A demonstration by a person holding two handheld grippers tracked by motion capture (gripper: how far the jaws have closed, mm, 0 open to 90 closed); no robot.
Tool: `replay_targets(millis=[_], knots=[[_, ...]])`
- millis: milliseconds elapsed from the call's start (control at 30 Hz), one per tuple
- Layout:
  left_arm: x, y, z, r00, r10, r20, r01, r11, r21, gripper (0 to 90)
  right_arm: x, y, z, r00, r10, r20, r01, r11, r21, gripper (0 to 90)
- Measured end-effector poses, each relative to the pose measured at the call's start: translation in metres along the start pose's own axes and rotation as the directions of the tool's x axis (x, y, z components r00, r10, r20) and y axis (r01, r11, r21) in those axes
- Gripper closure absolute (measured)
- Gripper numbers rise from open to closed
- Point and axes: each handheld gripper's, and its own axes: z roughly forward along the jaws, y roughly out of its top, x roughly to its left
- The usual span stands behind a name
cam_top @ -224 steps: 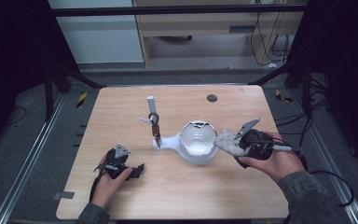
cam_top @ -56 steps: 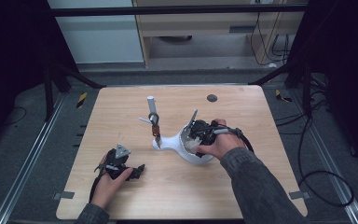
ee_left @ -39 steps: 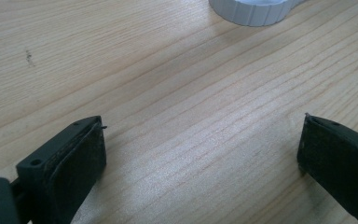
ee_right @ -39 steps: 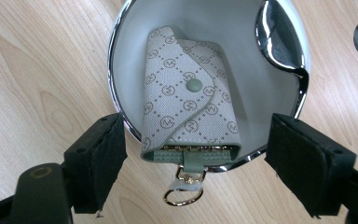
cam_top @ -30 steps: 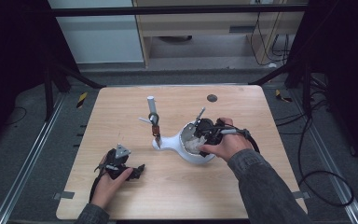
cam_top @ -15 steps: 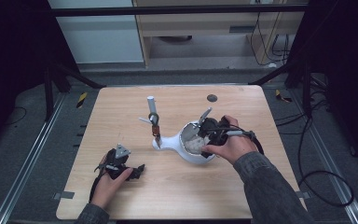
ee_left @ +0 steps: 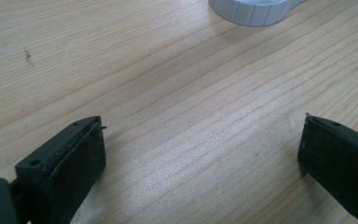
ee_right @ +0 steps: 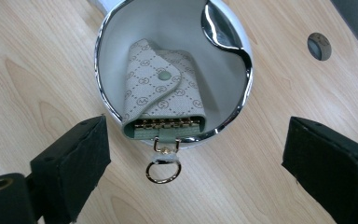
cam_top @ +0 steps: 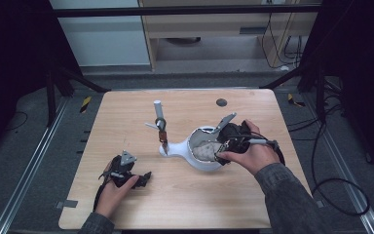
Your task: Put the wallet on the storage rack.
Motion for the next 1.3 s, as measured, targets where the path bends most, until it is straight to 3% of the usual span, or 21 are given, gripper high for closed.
replay_targets(millis=[700, 933, 1300], knots=[[0.000, 0.000, 0.000, 1.0000, 0.003, 0.000, -0.003, 1.0000, 0.003, 0.0, -0.019, -0.031, -0.011, 0.9936, 0.105, 0.041, -0.102, 0.992, -0.070, 6.0], [-0.001, 0.000, 0.000, 1.0000, 0.003, -0.001, -0.003, 1.0000, 0.003, 0.0, -0.027, -0.045, -0.015, 0.9846, 0.168, 0.048, -0.162, 0.981, -0.109, 5.4], [-0.001, 0.000, 0.000, 1.0000, 0.002, -0.002, -0.002, 1.0000, 0.004, 0.0, -0.036, -0.063, -0.015, 0.9757, 0.212, 0.054, -0.203, 0.970, -0.136, 5.6]])
